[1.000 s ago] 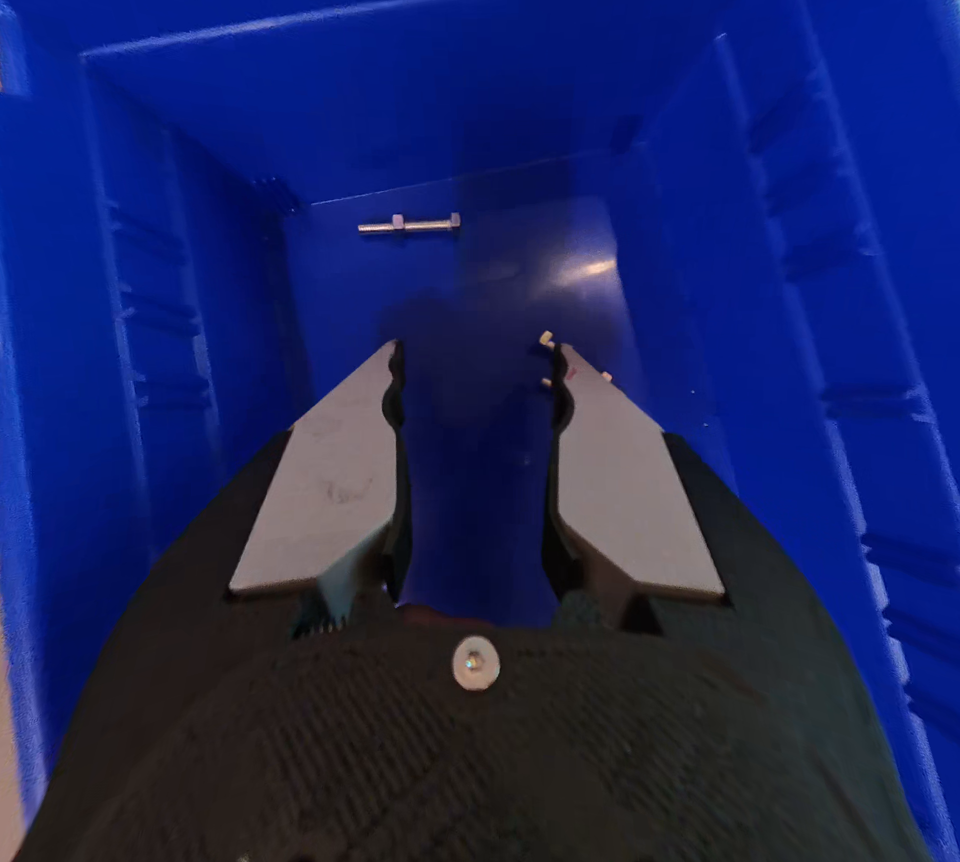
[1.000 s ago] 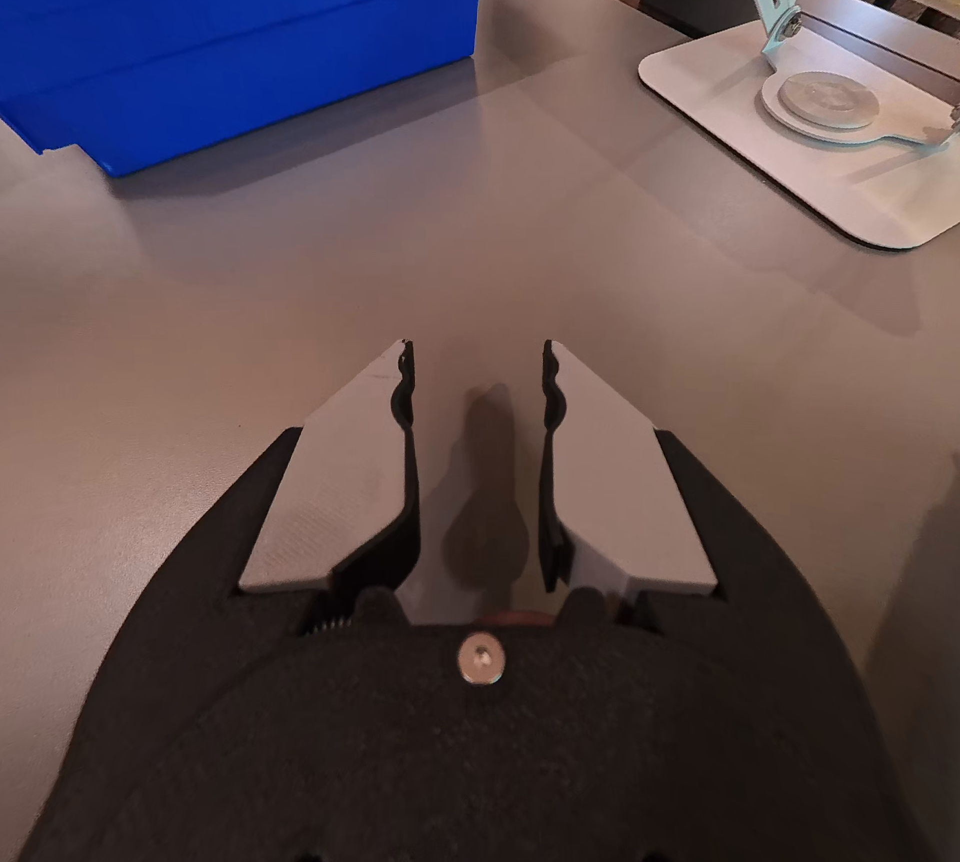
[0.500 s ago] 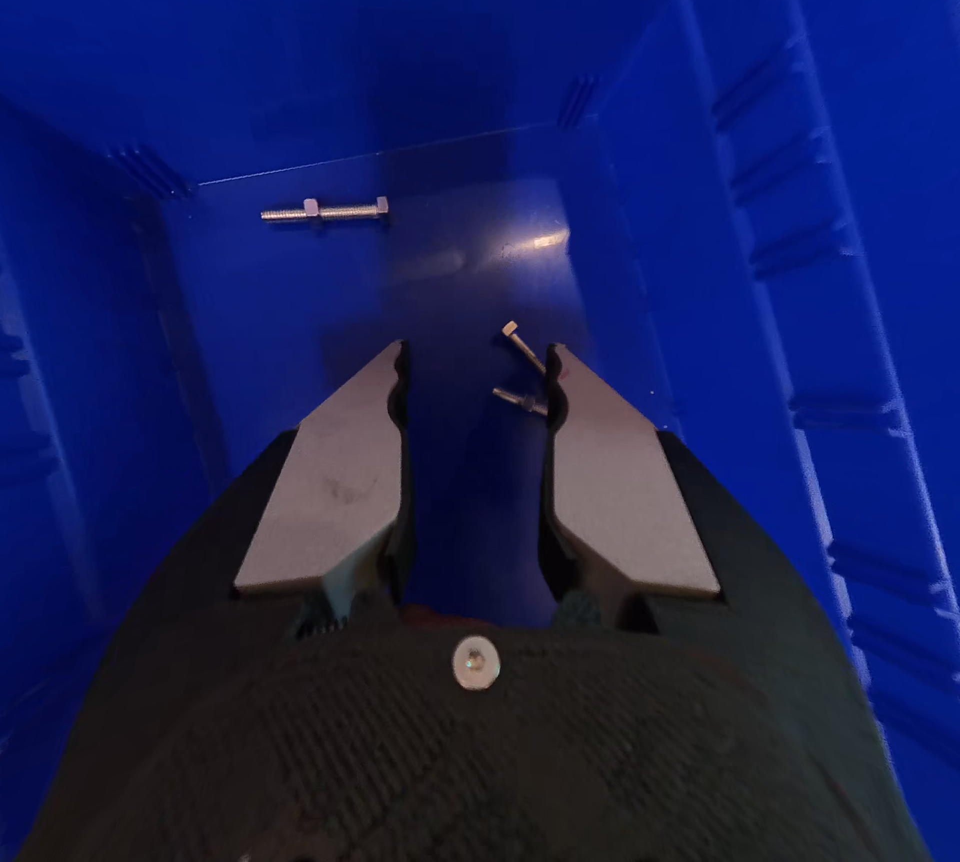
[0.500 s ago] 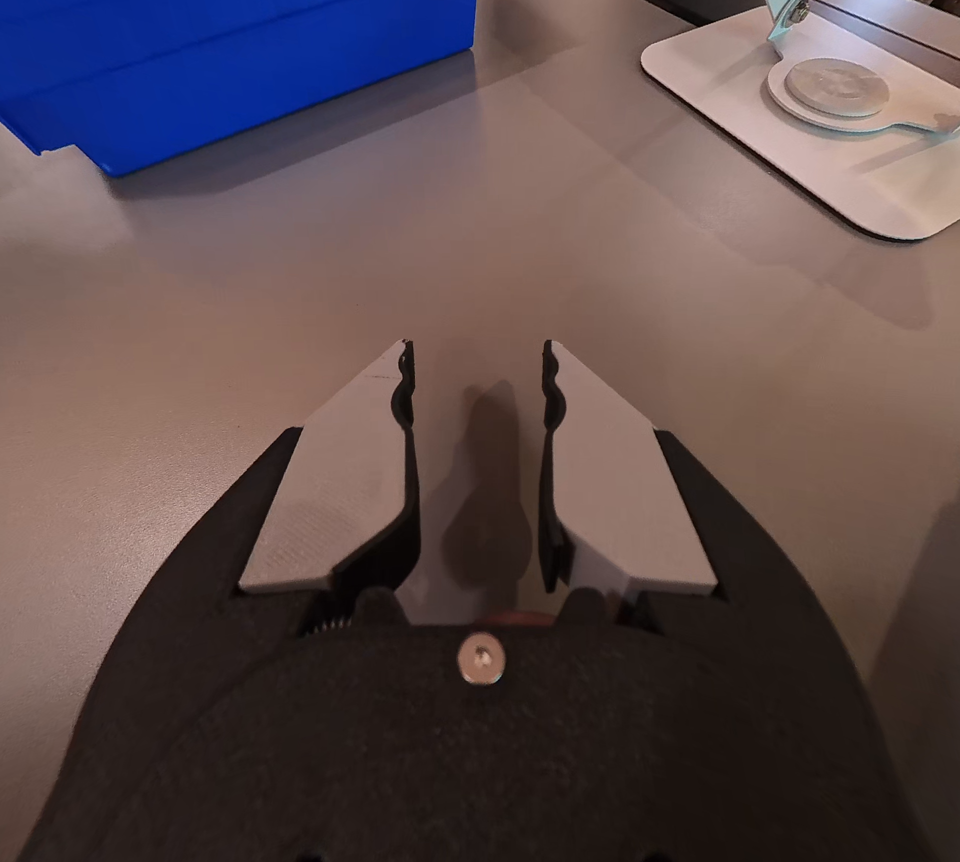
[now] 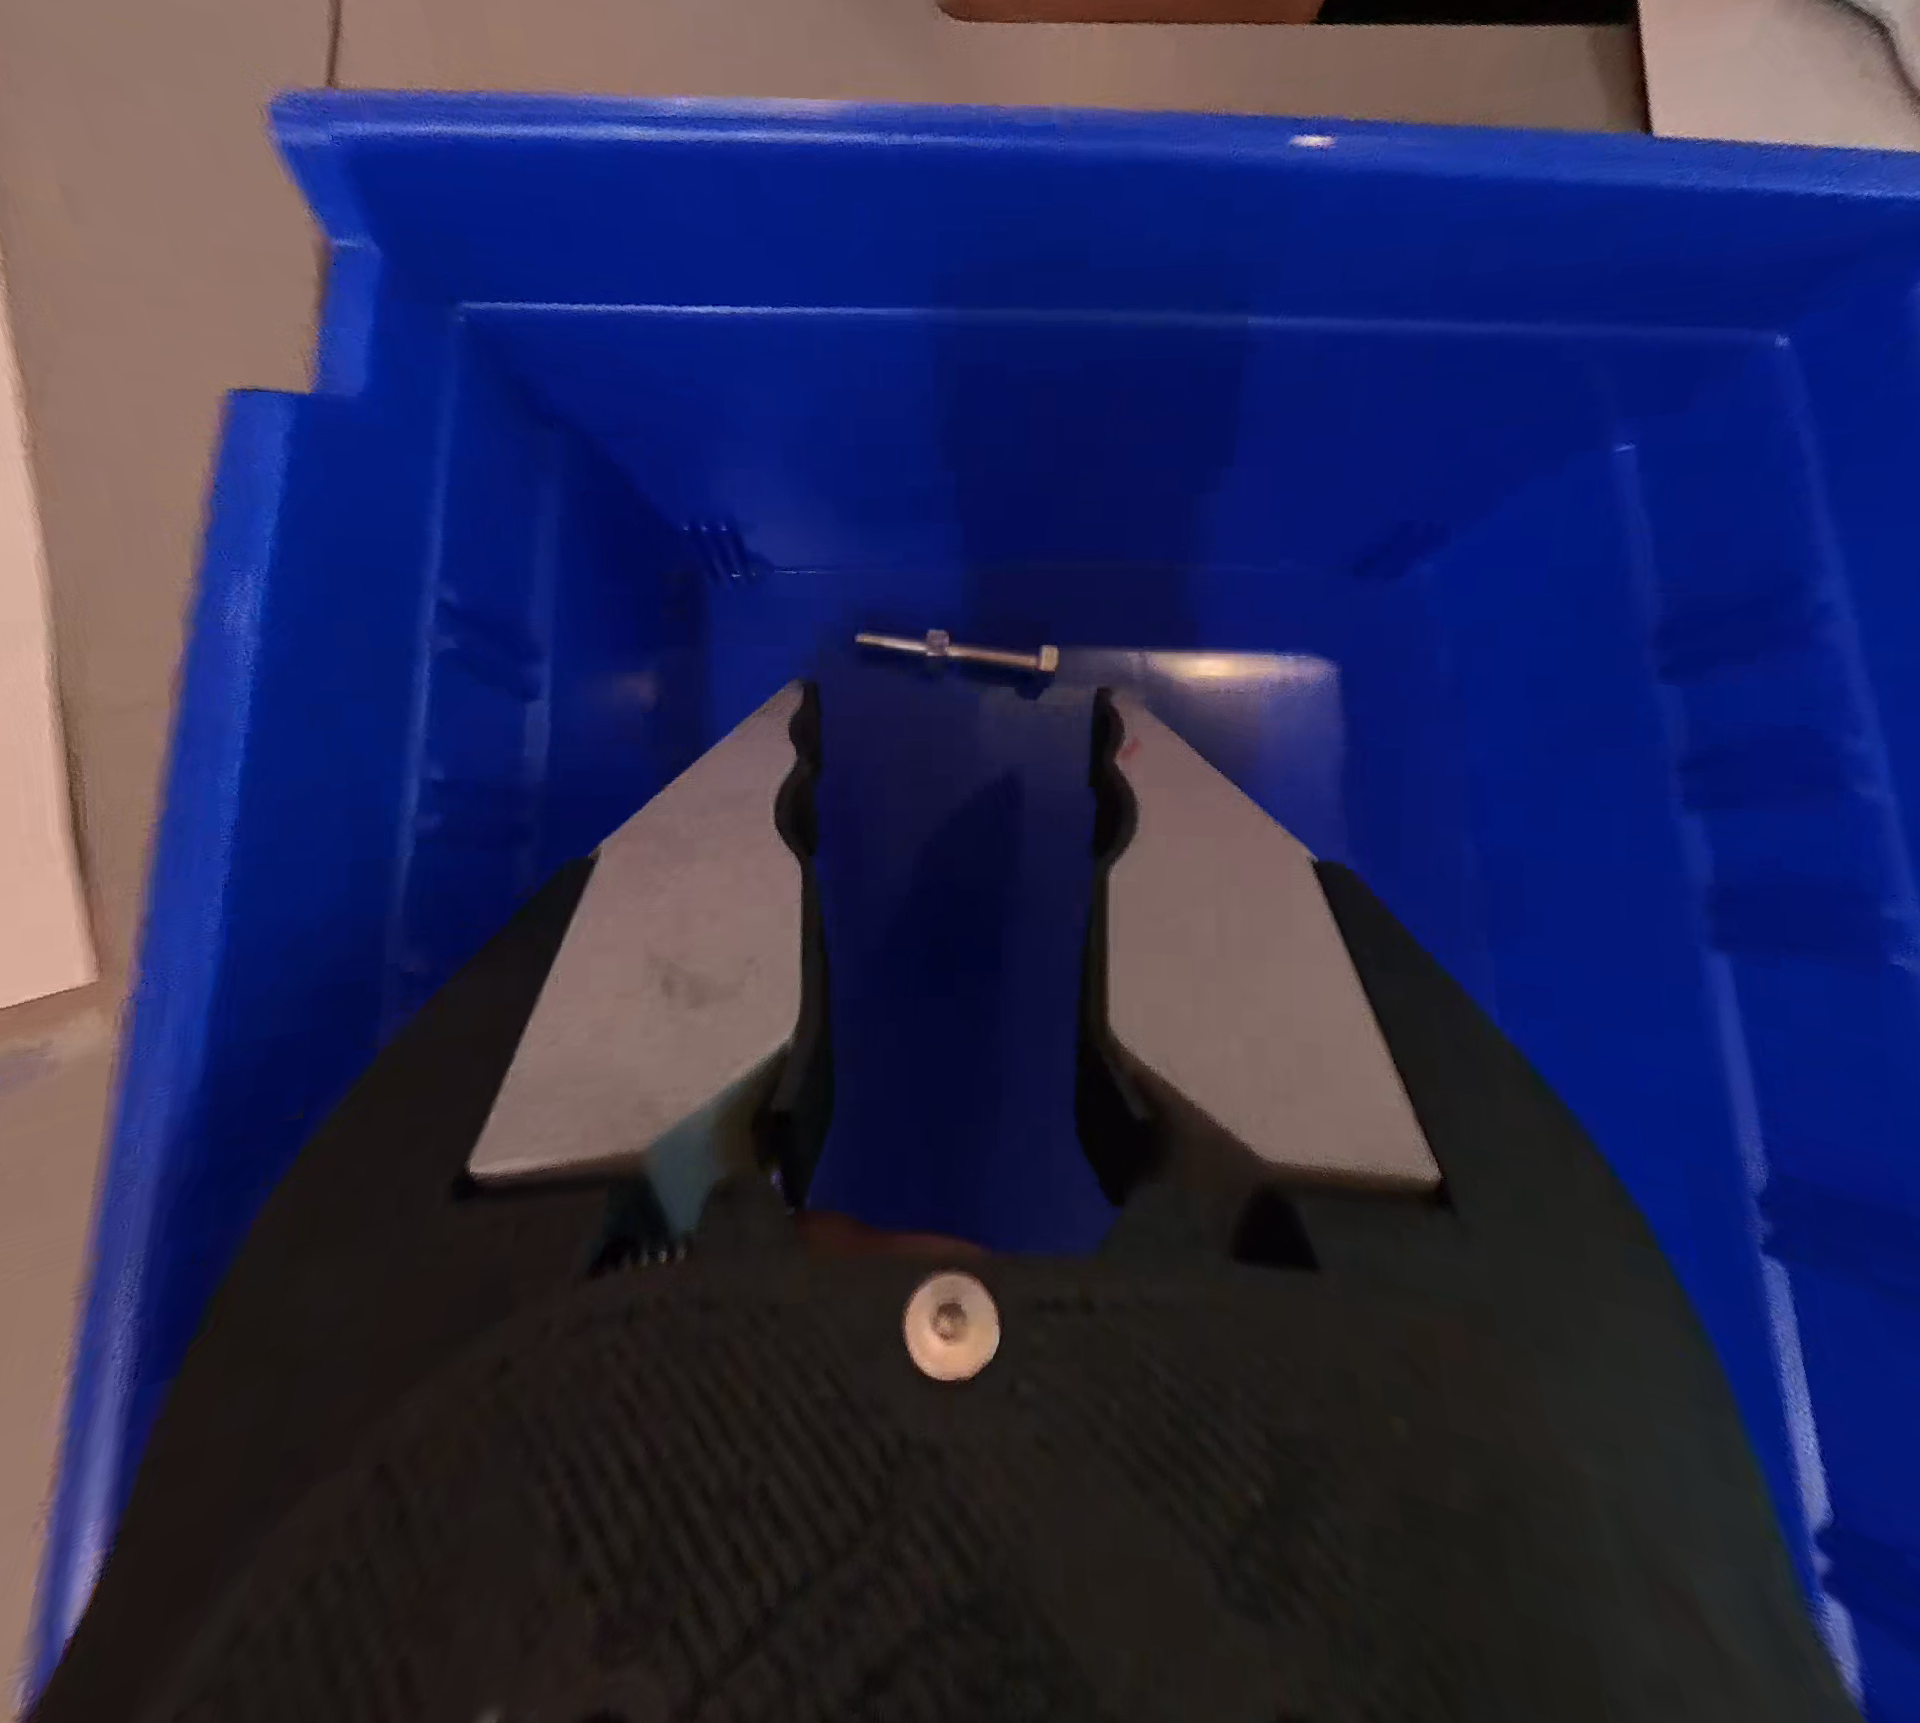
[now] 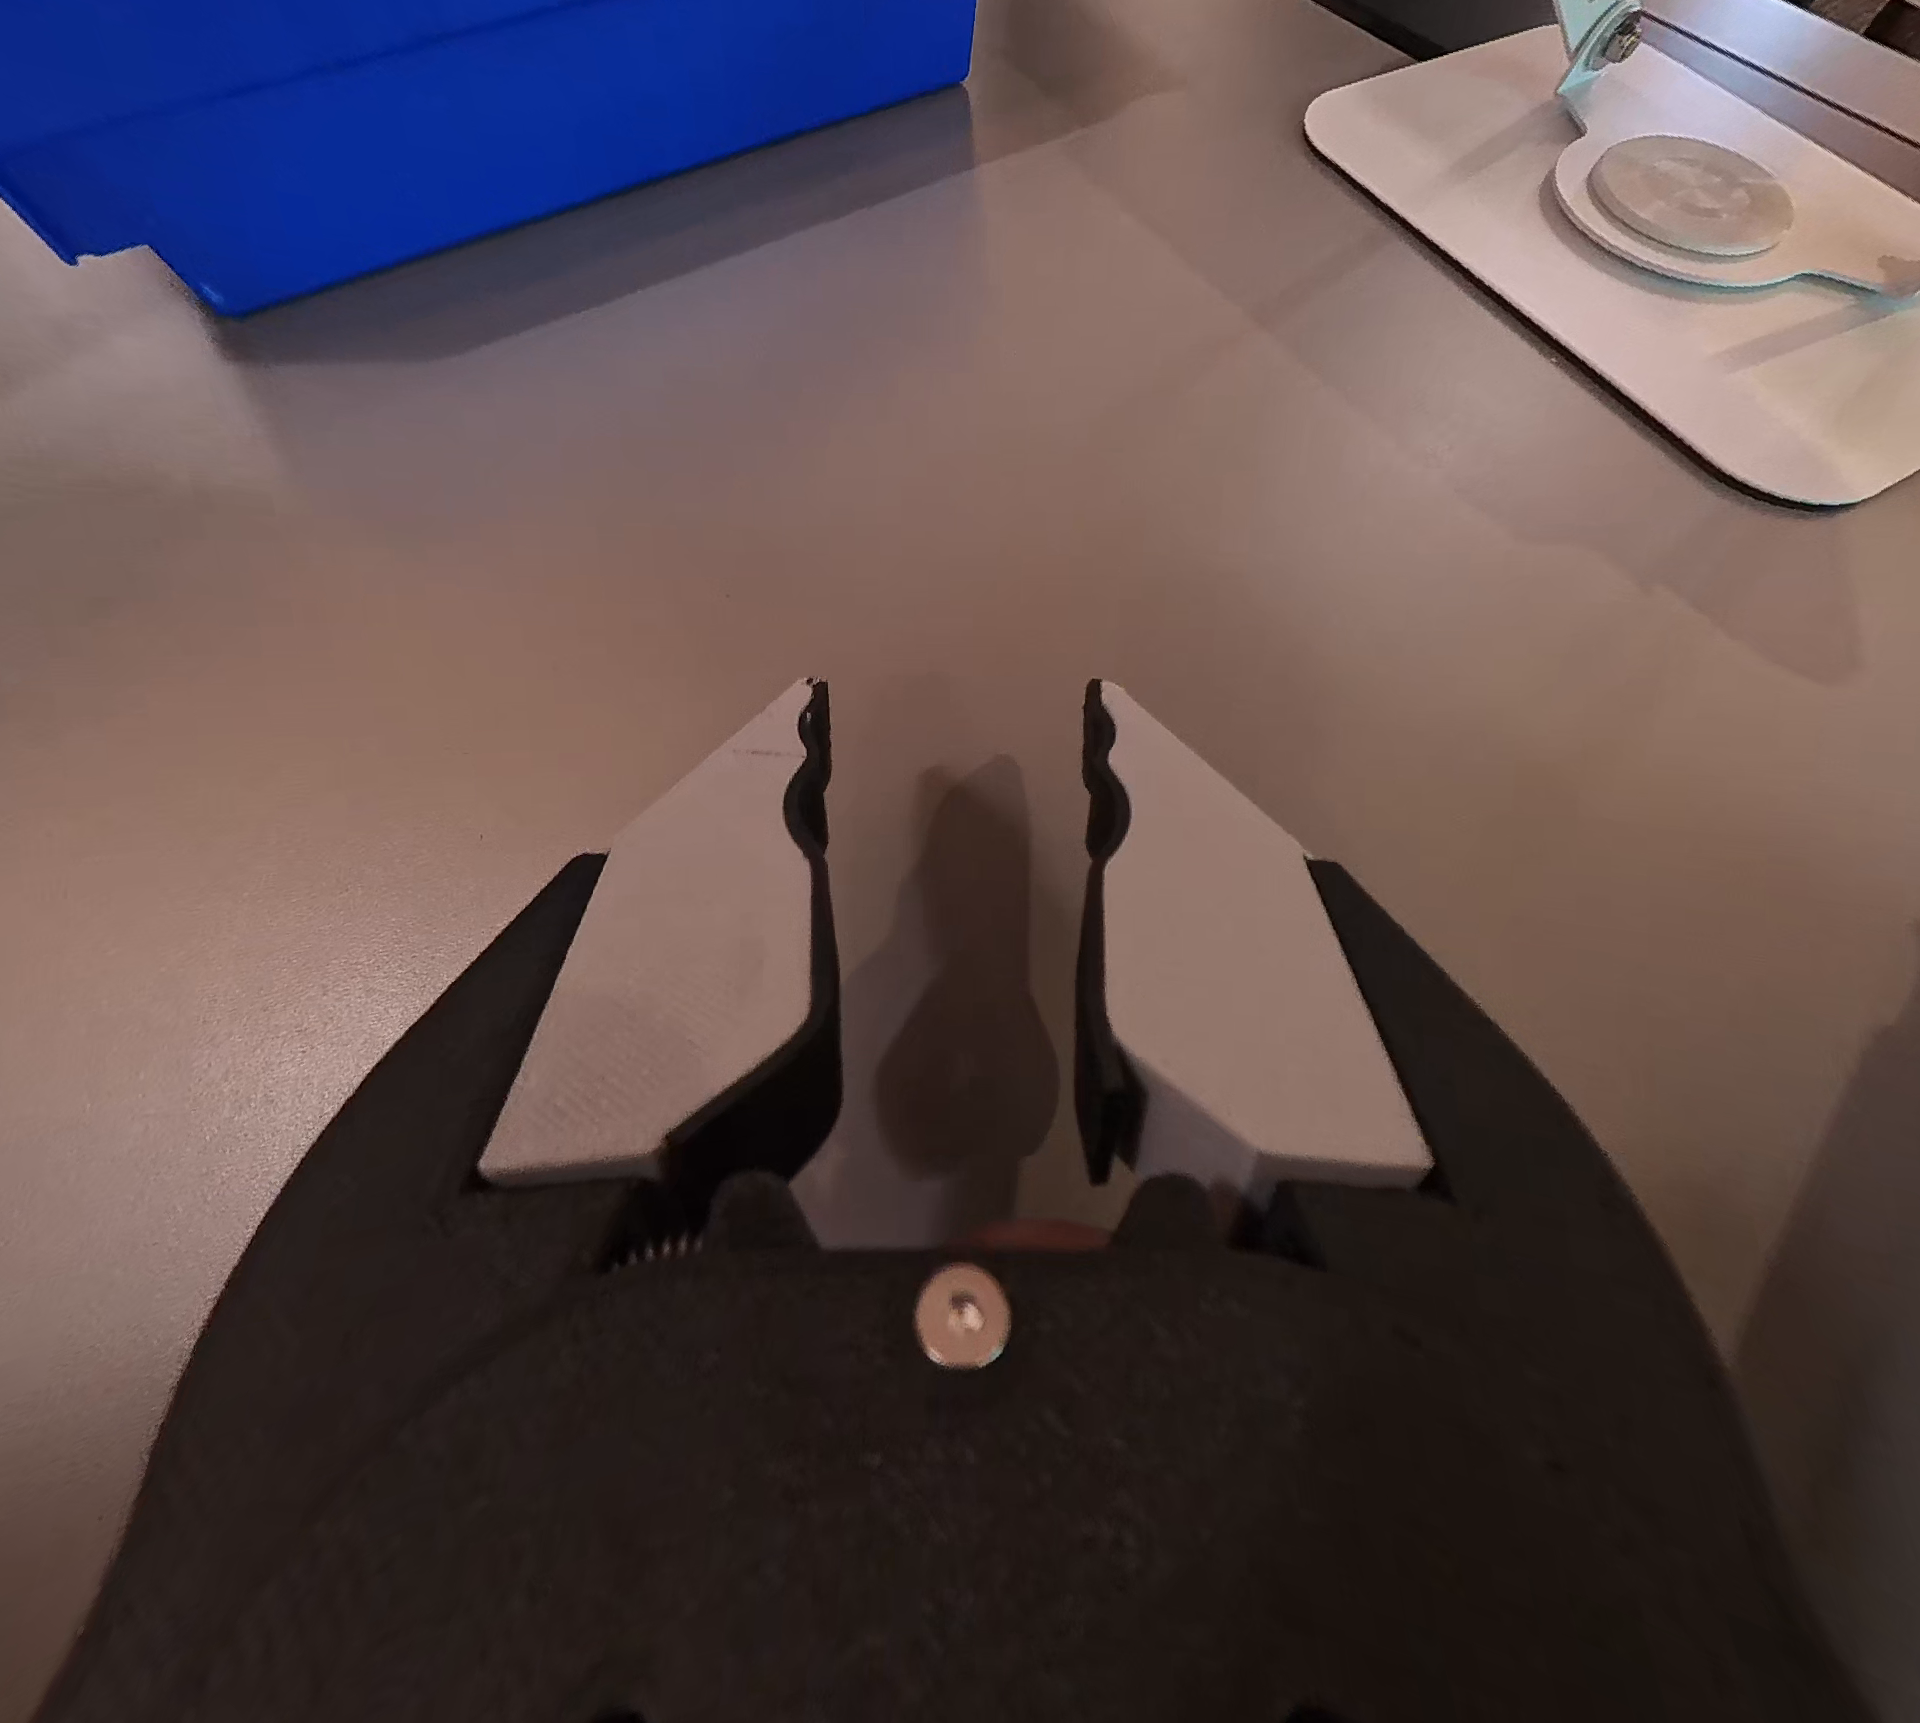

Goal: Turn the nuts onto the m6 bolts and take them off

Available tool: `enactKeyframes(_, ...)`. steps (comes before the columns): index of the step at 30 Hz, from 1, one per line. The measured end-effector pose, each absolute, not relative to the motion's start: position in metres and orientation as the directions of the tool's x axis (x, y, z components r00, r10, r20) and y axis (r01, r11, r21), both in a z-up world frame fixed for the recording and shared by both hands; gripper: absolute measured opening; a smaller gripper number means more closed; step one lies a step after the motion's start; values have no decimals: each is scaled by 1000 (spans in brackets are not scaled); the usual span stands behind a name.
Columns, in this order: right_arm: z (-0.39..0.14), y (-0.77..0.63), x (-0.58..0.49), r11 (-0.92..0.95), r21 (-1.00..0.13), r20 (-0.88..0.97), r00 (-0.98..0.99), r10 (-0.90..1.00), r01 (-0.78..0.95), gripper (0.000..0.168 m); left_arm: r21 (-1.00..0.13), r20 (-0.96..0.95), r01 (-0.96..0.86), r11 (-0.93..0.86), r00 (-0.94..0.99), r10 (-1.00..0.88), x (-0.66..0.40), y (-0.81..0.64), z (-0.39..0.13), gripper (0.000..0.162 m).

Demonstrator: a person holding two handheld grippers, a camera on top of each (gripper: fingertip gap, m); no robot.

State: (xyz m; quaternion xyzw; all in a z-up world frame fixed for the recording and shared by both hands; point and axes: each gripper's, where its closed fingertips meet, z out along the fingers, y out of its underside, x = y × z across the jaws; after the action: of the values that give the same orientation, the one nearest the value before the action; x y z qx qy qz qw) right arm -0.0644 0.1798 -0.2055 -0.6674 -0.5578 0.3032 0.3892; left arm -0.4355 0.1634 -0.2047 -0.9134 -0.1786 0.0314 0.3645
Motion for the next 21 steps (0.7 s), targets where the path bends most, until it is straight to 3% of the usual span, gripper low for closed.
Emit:
enactKeyframes(4,-205,178,-65,-52,-856,51,186,981,514,46,-635,134,345,-691,930,342,-427,177,-222,56)
enactKeyframes(9,-206,174,-66,-46,-854,48,166,985,518,46,-604,-2,246,-758,951,310,-435,181,-233,56)
enactKeyframes(21,-207,169,-67,-57,-853,22,145,989,518,46,-555,-5,184,-812,974,224,-440,186,-234,63)
